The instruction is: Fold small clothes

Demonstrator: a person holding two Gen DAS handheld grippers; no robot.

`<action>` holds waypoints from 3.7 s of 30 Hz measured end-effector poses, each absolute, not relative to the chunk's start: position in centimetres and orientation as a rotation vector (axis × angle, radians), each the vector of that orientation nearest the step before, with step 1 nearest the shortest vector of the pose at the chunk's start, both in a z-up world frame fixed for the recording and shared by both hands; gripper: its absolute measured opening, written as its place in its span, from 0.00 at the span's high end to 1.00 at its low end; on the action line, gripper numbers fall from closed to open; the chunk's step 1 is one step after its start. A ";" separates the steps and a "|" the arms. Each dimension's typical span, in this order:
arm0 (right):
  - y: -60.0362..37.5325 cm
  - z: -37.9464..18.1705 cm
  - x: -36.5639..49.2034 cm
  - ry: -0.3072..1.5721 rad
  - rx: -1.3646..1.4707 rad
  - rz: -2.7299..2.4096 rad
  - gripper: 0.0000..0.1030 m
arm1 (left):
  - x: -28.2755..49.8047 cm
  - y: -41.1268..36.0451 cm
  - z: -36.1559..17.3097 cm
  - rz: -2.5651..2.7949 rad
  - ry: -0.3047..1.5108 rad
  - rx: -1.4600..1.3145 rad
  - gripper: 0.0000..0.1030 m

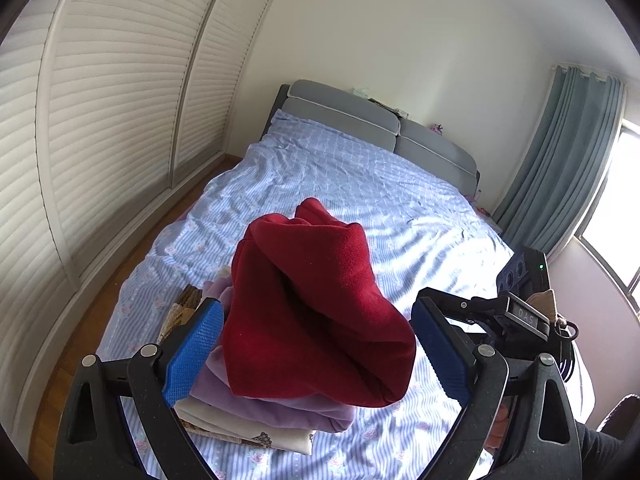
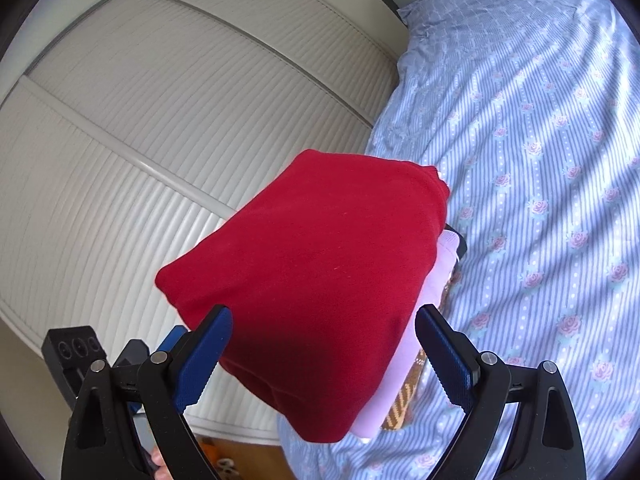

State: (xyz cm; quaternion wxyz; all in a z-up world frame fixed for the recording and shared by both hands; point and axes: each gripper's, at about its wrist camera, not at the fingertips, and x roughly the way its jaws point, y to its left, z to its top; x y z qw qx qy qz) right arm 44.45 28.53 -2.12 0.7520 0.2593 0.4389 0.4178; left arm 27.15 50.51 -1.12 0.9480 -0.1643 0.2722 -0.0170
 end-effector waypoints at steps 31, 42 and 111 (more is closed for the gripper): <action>39.0 -5.0 44.1 1.107 0.519 1.153 0.33 | 28.0 56.1 -6.0 0.012 0.695 -0.420 0.66; 43.6 -5.5 43.4 1.122 0.280 1.062 0.34 | 26.2 59.2 -11.5 0.054 0.643 -0.568 0.45; -13.2 7.6 7.4 0.448 -0.043 0.103 0.07 | 3.7 9.3 -3.4 0.056 0.512 -0.001 0.00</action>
